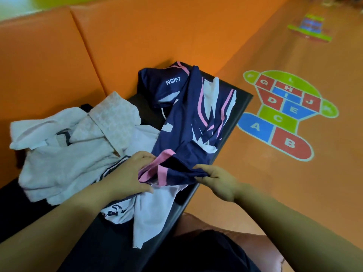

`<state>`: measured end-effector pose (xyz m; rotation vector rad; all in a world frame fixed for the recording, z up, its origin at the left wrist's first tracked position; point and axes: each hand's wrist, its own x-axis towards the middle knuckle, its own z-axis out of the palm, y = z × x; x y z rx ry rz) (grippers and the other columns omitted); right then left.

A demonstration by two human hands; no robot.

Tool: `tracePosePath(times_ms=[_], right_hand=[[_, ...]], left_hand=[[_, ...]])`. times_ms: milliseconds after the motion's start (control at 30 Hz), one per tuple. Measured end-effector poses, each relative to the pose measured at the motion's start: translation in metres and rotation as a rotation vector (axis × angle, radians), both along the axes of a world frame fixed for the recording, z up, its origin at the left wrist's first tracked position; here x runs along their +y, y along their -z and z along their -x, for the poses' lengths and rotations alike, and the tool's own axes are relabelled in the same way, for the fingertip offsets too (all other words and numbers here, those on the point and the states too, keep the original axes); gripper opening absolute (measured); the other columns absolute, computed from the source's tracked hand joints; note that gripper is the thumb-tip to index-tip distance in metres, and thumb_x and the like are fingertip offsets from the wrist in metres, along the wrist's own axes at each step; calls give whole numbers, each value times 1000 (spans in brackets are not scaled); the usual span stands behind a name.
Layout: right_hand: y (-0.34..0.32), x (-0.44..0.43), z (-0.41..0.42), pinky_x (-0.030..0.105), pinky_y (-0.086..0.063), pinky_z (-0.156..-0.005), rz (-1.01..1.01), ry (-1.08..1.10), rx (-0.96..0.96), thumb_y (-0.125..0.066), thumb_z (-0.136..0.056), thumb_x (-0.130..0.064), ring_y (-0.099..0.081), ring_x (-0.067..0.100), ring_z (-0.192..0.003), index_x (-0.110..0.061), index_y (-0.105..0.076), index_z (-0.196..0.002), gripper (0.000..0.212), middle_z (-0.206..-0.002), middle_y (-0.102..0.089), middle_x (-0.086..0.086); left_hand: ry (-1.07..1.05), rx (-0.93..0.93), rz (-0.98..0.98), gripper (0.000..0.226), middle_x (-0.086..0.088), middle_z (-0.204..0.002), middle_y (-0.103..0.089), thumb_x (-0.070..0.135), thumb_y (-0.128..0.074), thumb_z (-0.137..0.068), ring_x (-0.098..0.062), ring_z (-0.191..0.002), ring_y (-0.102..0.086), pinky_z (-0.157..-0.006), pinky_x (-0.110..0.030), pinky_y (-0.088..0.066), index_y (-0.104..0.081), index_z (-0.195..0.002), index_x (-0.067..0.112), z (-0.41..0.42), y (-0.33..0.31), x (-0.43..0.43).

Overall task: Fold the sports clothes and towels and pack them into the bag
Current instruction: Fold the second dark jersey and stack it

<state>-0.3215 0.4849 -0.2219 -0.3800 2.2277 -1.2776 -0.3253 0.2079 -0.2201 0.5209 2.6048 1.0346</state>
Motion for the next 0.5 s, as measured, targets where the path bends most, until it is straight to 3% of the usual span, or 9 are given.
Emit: tracePosePath(times_ms=[67,133,200,267,367,433,500], right_hand=[[-1,8,1,37,-44,-91,73,41,-39,-49,-87,-29,-57,7,-91,-39,-66,-93,21,-91,-64,-16],[-3,16,4,32,-45,-94,129,80,-76,-50,-88,-27,-60,3,-97,-38,-68,-95,23,-97,-68,-20],[-6,24,9,26,-45,-90,185,113,-105,-49,-88,-23,-61,1,-96,-29,-66,-98,21,-96,-69,-21],[-10,31,16,20,-44,-89,241,133,-118,-48,-88,-21,-62,1,-99,-25,-63,-105,23,-100,-70,-20],[-16,38,32,19,-46,-86,301,165,-123,-48,-89,-22,-64,5,-99,-17,-62,-111,27,-102,-71,-14],[-22,44,46,15,-48,-76,322,178,-127,-45,-97,-17,-66,1,-88,-13,-60,-113,22,-93,-72,-15],[-25,51,65,9,-46,-64,352,176,-136,-37,-102,-7,-64,-5,-71,-9,-57,-112,22,-77,-71,-18]], left_hand=[[-32,-1,-19,47,8,-98,-60,47,-69,-60,-2,-89,-55,-79,-24,-46,-64,-96,18,4,0,12],[-85,-24,-82,37,-2,-85,-65,41,-68,-66,-18,-79,-60,-75,-39,-51,-66,-91,13,9,-1,19],[-147,-127,-213,26,-9,-90,-68,25,-73,-72,-26,-82,-63,-71,-32,-53,-68,-95,14,13,-5,23],[-131,-200,-336,25,-7,-97,-69,24,-73,-71,-22,-88,-65,-74,-23,-50,-69,-96,25,18,-8,27],[-122,-230,-448,39,0,-101,-70,46,-79,-63,-10,-92,-65,-81,-19,-50,-68,-99,37,34,-19,38],[-173,-198,-452,52,1,-98,-69,66,-76,-56,-5,-87,-64,-78,-15,-49,-67,-98,36,49,-24,48],[-215,-147,-425,36,5,-86,-66,57,-73,-68,-1,-76,-60,-70,-12,-46,-66,-92,31,68,-30,61]])
